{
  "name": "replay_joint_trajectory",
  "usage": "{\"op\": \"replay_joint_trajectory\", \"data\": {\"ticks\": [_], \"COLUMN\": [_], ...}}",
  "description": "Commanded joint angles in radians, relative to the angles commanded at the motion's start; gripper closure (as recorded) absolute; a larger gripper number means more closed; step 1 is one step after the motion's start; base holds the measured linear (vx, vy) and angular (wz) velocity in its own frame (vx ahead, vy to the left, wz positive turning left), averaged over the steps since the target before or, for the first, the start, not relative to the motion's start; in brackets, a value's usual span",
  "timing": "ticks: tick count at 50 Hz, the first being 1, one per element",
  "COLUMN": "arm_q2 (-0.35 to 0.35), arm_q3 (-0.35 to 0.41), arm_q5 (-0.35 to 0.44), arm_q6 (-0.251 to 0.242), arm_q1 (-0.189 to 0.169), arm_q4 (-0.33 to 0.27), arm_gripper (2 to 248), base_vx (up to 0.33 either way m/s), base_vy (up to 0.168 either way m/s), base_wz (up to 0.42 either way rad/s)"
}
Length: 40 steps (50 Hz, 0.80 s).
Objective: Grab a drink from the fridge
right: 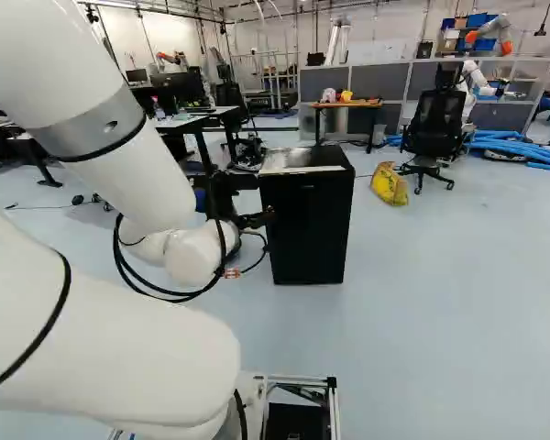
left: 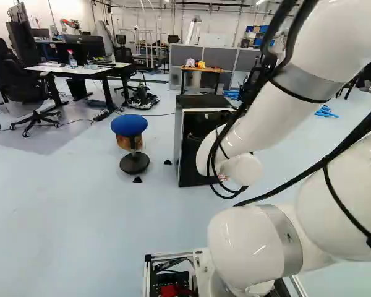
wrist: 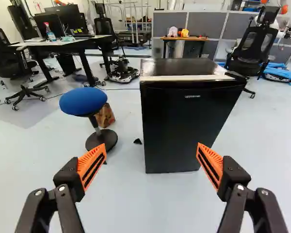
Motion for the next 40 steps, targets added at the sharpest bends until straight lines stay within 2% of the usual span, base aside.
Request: {"op": "replay_joint_trajectory", "data": {"ticks": [40], "arm_q2": [0.000], "arm_q3": [0.000], "arm_q5": [0.000], "arm_q6": [0.000], "arm_q1": [0.000], "arm_q4": [0.000], "arm_gripper": [3], "base_vx": [0.152], "base_vy": [0.045], "base_wz": [-0.018]}}
